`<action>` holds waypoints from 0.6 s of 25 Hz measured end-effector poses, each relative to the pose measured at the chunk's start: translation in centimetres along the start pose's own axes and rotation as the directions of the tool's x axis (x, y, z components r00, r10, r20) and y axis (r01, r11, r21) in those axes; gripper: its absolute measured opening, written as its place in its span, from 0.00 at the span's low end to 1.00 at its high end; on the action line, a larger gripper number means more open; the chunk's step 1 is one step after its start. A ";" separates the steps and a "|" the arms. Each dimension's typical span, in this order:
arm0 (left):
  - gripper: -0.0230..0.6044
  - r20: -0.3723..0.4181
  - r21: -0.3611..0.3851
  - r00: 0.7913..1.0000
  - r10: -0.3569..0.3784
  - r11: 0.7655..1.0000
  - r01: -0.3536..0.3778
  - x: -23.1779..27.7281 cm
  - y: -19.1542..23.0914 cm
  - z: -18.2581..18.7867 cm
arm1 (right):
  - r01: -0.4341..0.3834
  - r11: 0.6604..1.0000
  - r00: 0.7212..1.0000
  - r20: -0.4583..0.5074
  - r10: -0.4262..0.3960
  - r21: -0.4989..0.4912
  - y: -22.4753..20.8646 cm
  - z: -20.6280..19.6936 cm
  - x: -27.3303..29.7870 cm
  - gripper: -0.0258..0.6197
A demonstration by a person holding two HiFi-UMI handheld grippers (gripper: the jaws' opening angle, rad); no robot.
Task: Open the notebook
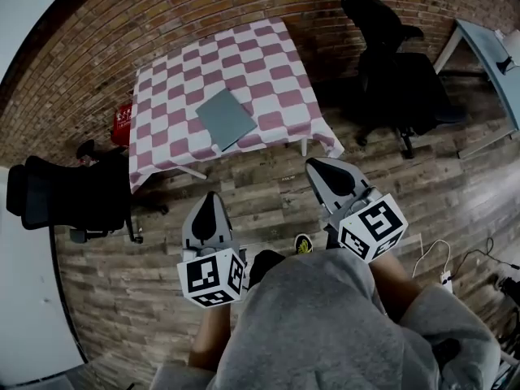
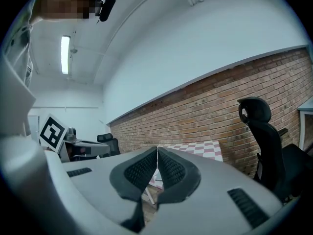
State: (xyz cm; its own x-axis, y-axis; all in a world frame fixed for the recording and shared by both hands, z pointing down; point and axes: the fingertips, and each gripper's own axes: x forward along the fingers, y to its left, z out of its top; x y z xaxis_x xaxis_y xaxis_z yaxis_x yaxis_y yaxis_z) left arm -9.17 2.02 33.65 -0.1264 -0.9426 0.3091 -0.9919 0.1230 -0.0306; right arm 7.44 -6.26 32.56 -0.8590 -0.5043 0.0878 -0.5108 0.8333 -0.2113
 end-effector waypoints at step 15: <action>0.05 -0.012 -0.009 1.000 -0.016 1.000 0.016 3.6 1.4 -0.4 | -0.032 0.999 0.999 -0.037 0.032 -0.013 -0.6 -0.8 4.3 0.08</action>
State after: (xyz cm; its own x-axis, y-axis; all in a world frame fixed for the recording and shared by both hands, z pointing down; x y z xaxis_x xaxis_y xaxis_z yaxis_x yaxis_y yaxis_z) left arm -11.00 -1.11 35.05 -0.1103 -0.9407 0.3207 -0.9937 0.1106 -0.0175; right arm 4.08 -8.75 33.87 -0.8755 -0.4689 0.1166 -0.4832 0.8521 -0.2014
